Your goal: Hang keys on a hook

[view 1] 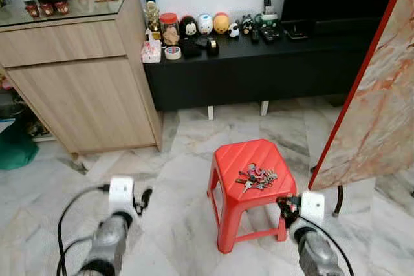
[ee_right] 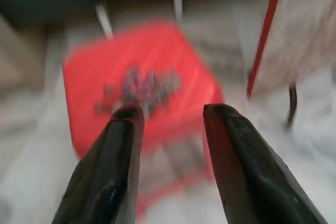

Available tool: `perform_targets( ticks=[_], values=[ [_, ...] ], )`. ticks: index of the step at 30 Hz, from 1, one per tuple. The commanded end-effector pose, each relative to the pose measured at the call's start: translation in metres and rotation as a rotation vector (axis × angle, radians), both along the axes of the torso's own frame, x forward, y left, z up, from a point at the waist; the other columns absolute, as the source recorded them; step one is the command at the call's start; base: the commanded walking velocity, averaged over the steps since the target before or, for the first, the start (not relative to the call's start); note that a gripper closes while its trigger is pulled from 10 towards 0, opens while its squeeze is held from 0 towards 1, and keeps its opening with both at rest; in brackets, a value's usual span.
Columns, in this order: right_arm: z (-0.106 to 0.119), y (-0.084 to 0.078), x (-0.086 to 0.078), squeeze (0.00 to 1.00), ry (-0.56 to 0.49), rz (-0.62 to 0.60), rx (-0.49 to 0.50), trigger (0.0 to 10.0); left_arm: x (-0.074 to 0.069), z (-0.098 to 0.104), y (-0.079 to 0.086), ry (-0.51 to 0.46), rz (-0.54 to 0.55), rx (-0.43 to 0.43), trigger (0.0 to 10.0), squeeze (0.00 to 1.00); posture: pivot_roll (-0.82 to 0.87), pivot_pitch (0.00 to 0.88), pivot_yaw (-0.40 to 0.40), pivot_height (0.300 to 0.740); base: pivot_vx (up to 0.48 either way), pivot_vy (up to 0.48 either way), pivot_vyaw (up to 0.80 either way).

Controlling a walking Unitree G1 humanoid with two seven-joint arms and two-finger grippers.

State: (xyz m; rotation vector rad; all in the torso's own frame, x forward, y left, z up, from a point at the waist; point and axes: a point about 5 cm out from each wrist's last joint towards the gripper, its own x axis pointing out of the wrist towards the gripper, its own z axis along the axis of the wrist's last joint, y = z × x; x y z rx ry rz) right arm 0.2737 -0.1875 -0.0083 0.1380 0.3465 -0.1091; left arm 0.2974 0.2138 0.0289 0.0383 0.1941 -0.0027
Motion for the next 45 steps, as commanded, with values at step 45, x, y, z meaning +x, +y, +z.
perform_targets(
  ticks=[45],
  values=[
    [0.003, -0.040, -0.028, 0.00, -0.101, -0.071, -0.041, 10.0, -0.060, -0.014, 0.000, -0.055, 0.043, -0.089, 10.0, 0.00, 0.04, 0.000, -0.017, 0.723, 0.089, 0.000, 0.04]
  ],
)
